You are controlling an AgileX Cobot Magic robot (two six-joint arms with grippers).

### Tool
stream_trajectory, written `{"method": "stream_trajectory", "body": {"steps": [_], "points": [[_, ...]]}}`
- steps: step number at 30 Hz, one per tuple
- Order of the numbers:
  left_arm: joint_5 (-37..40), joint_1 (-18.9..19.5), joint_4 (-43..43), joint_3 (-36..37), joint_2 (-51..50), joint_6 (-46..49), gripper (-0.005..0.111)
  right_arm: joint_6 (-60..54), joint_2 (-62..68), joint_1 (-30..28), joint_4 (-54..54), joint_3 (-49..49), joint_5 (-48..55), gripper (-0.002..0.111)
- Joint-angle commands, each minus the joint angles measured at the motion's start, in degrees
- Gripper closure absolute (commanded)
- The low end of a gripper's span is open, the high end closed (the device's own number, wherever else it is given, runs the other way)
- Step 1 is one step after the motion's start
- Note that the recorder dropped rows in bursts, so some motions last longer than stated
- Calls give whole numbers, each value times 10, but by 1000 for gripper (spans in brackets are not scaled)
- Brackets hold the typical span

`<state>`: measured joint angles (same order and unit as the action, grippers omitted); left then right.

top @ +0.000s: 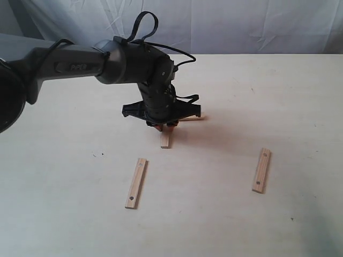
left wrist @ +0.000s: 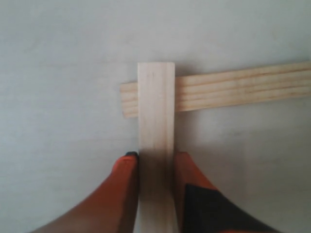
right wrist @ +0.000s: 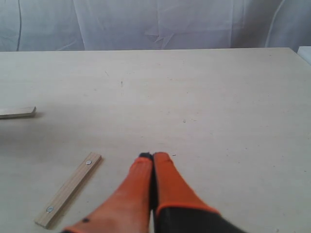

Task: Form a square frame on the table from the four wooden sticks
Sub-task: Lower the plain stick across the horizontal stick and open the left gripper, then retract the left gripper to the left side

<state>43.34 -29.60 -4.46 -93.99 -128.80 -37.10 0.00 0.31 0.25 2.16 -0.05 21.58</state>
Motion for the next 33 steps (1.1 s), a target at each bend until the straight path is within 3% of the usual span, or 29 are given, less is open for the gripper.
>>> {"method": "stream_trajectory", "body": {"steps": [1, 6, 12, 16, 19, 25, 29, 33], "points": [[13, 0, -7, -3, 5, -3, 83, 0, -3, -2, 2, 1, -8, 108], [14, 0, -16, -3, 12, -2, 82, 0, -3, -2, 2, 1, -7, 108], [17, 0, -16, -3, 12, 0, 70, 0, -3, -2, 2, 1, -7, 108], [31, 0, -16, -3, 23, 0, 71, 0, -3, -2, 2, 1, -7, 108], [46, 0, -22, -3, 43, 28, 76, 0, -3, -2, 2, 1, -7, 108], [108, 0, -84, -3, 94, 46, 105, 0, -3, -2, 2, 1, -7, 108], [147, 0, -113, 6, 128, 49, 107, 0, -3, -2, 2, 1, -8, 108], [116, 0, -106, 62, 191, 63, 107, 0, -3, -2, 2, 1, -8, 108]]}}
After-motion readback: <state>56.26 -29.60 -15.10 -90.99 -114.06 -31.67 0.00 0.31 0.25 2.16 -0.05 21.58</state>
